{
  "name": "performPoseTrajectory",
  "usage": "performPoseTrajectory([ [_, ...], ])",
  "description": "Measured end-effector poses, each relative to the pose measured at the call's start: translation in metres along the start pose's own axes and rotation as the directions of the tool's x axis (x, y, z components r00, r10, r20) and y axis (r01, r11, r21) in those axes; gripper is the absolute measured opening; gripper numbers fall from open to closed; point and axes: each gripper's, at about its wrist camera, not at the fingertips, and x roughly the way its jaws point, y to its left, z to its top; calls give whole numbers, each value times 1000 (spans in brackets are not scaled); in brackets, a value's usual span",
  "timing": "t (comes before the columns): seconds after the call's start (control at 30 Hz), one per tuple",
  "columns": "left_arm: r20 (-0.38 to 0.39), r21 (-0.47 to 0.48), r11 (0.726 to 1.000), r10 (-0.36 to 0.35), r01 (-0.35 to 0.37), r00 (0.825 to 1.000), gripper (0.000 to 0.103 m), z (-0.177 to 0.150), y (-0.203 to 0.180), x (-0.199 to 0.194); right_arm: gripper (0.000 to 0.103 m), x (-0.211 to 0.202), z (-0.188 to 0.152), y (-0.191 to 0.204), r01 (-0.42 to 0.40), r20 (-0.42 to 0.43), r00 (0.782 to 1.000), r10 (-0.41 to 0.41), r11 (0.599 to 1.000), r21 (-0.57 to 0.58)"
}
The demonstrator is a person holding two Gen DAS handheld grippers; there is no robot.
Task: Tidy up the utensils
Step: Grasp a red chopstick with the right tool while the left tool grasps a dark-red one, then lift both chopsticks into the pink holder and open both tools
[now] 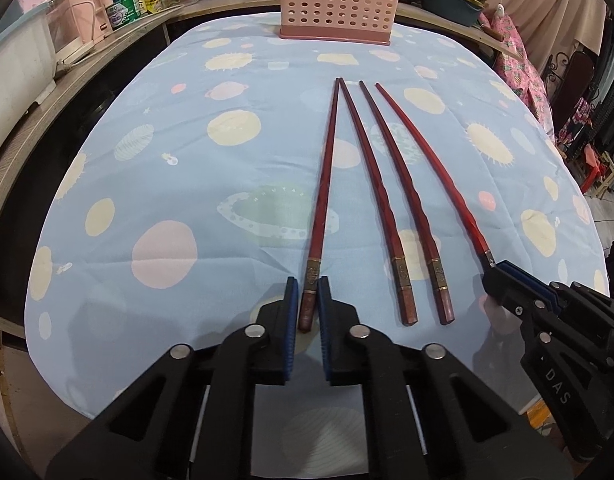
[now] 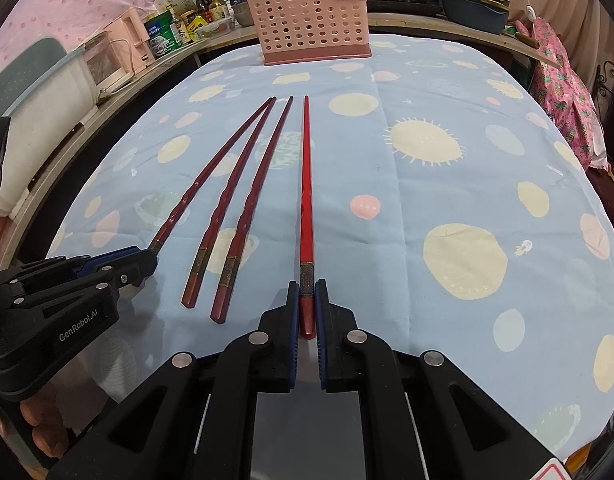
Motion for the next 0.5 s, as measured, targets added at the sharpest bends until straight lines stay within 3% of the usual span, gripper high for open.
performPoseTrajectory([
  [0.5, 23, -33, 999, -34, 35, 999, 8, 6, 5, -21, 7, -23, 6, -4, -24, 41, 999, 23, 999, 21],
])
